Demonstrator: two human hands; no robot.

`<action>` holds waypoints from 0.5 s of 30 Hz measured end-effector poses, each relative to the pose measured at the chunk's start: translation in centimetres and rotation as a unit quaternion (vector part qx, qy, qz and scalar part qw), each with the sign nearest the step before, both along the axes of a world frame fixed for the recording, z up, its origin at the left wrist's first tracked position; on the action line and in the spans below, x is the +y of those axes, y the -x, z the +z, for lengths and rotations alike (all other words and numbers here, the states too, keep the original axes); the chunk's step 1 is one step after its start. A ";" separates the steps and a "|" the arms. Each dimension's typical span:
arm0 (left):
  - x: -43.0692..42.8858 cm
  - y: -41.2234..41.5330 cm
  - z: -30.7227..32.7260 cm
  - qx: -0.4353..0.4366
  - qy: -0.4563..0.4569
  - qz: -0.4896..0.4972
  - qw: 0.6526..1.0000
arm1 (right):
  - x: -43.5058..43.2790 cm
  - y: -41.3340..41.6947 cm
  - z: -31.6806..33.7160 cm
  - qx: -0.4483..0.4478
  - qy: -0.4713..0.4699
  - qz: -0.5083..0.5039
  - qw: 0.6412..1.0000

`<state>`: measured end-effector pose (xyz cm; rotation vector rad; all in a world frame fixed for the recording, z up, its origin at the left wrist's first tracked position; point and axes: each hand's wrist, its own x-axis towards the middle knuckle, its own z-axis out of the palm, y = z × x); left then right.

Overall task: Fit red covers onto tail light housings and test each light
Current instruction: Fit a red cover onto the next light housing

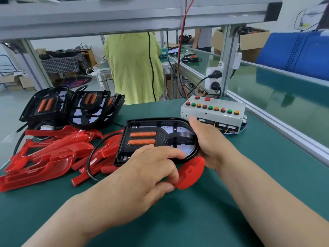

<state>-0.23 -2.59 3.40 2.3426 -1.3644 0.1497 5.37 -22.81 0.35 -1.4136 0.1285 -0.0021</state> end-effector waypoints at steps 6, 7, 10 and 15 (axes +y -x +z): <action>0.0 0.2 0.7 0.162 0.120 0.042 0.979 | -0.1 -0.4 0.1 0.029 -0.038 -0.030 0.998; 0.2 0.0 0.8 0.196 0.152 0.057 0.967 | -0.1 -0.4 0.1 0.029 -0.027 -0.031 0.999; 1.0 -0.8 1.5 0.247 0.183 0.102 0.946 | 0.4 -0.2 0.2 0.014 0.010 -0.025 1.000; 1.3 -1.9 1.5 0.317 0.122 0.114 0.934 | 1.0 0.2 0.0 -0.056 0.017 -0.030 0.998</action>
